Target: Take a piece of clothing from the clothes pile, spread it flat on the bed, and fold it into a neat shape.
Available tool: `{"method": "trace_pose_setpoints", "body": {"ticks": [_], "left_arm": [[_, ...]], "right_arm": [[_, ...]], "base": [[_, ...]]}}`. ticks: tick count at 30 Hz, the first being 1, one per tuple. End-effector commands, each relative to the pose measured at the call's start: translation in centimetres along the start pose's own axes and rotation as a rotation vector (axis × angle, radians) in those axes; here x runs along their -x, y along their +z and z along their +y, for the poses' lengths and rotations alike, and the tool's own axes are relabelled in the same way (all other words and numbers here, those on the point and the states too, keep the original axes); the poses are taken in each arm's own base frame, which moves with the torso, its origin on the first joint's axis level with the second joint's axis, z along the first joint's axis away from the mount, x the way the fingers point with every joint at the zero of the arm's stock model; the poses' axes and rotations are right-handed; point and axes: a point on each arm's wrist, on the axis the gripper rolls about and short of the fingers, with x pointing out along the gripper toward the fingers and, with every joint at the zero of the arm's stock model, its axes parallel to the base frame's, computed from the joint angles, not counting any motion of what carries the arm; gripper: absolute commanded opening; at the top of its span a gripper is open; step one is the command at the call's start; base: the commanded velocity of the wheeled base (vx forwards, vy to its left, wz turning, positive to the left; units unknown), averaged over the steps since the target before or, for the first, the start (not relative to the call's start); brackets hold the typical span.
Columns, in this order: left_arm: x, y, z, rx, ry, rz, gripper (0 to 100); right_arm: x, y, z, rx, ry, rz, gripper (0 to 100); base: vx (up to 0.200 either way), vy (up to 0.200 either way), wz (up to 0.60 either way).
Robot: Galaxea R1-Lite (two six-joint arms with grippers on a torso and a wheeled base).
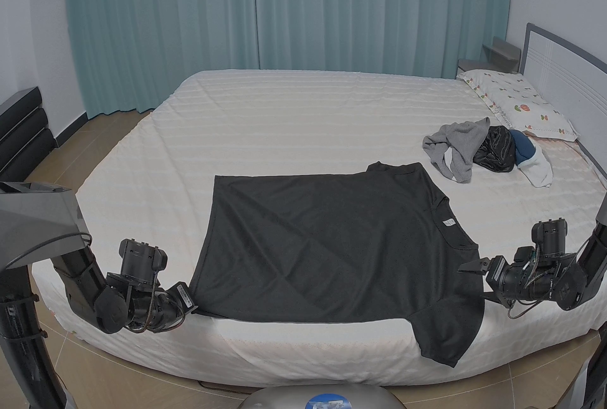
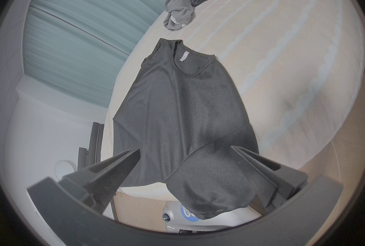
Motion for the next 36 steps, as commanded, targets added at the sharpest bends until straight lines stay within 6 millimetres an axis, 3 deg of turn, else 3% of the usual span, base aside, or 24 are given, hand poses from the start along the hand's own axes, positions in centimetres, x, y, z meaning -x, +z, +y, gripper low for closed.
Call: {"method": "trace_pose_setpoints", "body": {"ticks": [1,15,16,24,28,36], "left_arm": [[0.5,-0.1,0.0,-0.003,-0.002,-0.001,0],[1.6,-1.0,0.9,-0.043,0.02,0.019,0],[1.6,-0.9,0.9,-0.042,0.021,0.018,100],[1.5,0.0,0.6,-0.018,-0.024,0.005,100],[1.1,1.0,0.1,-0.01,-0.137,0.067,100],[0.1,0.0,-1.0,-0.064,-0.146,0.077,100]], "right_arm": [[0.0,0.0,0.0,0.0,0.0,0.001,100],[0.0,0.0,0.0,0.0,0.001,0.0,100],[0.0,0.0,0.0,0.0,0.0,0.001,100],[0.0,0.0,0.0,0.0,0.001,0.0,100],[-0.1,0.0,0.0,0.0,0.0,0.001,100],[0.0,0.1,0.1,0.002,0.003,-0.004,100]], "base": [[0.0,0.0,0.0],[0.0,0.0,0.0],[0.0,0.0,0.0],[0.0,0.0,0.0],[0.0,0.0,0.0],[0.0,0.0,0.0]]}}
